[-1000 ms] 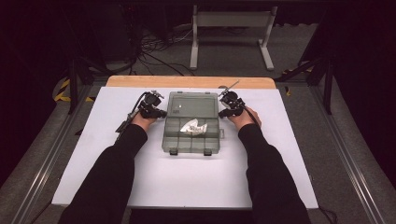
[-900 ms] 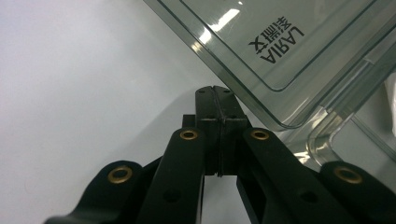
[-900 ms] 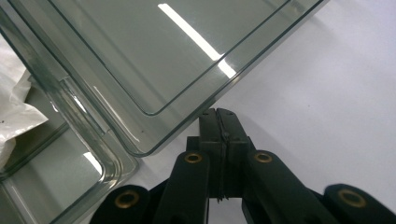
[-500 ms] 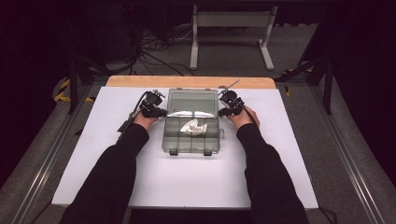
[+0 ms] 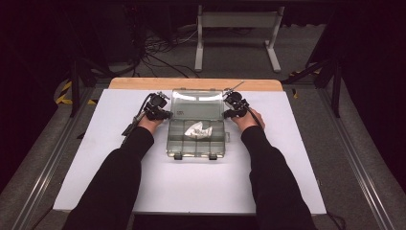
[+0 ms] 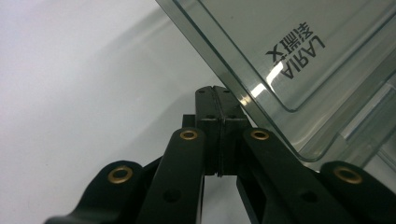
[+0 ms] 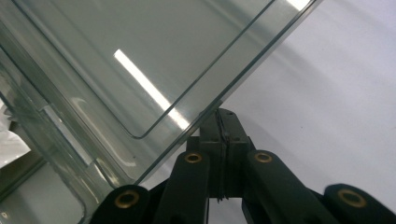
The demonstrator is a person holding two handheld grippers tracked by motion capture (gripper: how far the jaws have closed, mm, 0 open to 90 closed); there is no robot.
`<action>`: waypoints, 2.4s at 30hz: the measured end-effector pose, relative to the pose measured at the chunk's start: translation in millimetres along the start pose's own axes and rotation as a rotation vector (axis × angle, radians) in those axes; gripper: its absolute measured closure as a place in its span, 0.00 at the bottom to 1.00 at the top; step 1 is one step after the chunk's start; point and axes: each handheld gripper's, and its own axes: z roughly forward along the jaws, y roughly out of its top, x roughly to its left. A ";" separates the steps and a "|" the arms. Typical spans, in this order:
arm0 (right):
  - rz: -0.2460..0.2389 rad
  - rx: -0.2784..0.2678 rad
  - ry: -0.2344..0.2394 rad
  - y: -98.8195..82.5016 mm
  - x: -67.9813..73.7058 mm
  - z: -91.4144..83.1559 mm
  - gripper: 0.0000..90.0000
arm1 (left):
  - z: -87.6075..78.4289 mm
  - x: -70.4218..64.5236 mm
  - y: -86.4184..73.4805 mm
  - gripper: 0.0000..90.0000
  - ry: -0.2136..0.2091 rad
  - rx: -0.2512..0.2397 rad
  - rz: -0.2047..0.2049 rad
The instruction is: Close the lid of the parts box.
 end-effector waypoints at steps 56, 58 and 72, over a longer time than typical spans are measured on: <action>-0.018 -0.248 -0.024 1.1 8.8 -56.7 1.00 | -46.6 -7.1 4.5 1.00 0.038 -0.167 0.035; -0.019 -0.258 -0.014 0.0 9.5 -60.2 1.00 | -48.9 -7.8 3.8 1.00 0.030 -0.176 0.035; -0.058 -0.299 0.015 -4.5 19.6 -78.3 1.00 | -63.7 -14.1 -3.2 1.00 -0.010 -0.209 0.059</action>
